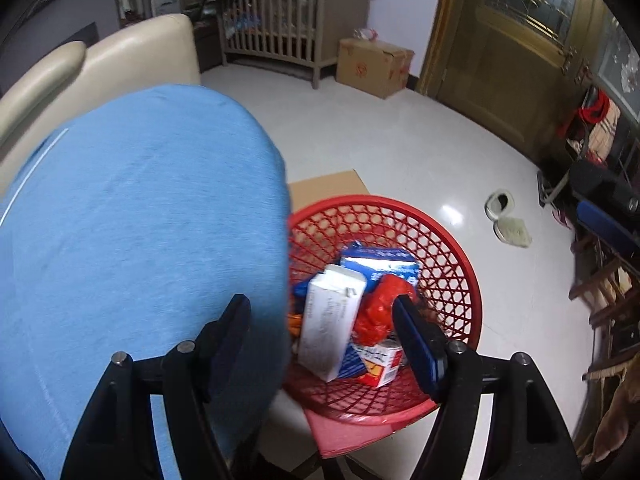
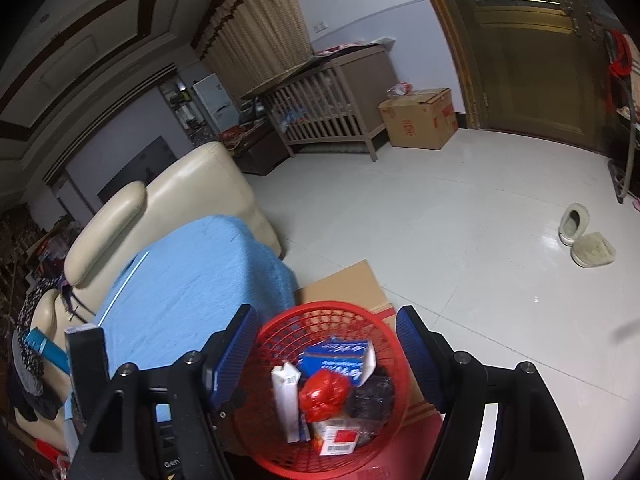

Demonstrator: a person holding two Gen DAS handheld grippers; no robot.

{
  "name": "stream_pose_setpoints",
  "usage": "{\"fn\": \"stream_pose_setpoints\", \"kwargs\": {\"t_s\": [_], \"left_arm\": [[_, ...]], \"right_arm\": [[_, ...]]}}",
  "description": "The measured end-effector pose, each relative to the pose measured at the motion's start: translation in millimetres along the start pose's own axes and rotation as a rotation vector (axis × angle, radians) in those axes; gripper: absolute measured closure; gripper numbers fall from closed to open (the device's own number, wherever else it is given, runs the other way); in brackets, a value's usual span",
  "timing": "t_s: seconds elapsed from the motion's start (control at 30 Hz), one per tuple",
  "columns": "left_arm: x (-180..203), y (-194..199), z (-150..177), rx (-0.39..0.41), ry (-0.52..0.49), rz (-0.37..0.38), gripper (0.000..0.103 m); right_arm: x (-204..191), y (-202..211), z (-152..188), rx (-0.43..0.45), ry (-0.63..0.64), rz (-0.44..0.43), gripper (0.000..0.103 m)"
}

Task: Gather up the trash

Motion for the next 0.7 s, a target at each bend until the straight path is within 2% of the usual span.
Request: {"fn": "stream_pose_setpoints", "kwargs": {"t_s": [0.27, 0.4, 0.47, 0.57, 0.7], "left_arm": [[-37.4, 43.3, 11.7, 0.091, 0.066, -0.033, 0.029], [-57.1, 65.5, 24.3, 0.133, 0.097, -0.060, 0.026], [-66.7, 75.0, 31.0, 0.149, 0.111, -0.076, 0.026], [-78.5, 85.6, 44.4, 0.165, 0.129, -0.094, 0.026], [-90.5, 93.4, 58.8, 0.183, 0.146, -0.104, 0.026]], "right_arm": [[-44.0, 7.0, 16.7, -0.007, 0.087, -0.022, 0.024], [-58.2, 6.8, 32.9, -0.028, 0.135, 0.000, 0.023], [-62.1, 5.6, 44.4, -0.042, 0.161, 0.033, 0.023], [-61.9, 1.5, 64.3, -0.070, 0.197, 0.092, 0.014], [-60.3, -2.4, 94.4, -0.107, 0.234, 0.149, 0.014]]}}
Point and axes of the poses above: each gripper's, at about its wrist camera, not at the fingertips, and y roughly against the way its jaws point, x to its right, z to its underside, the point moved 10 cm from there along -y, roughly the way its jaws point, and after that the axes turned 7 degrees about -x, right-handed, at the moved point
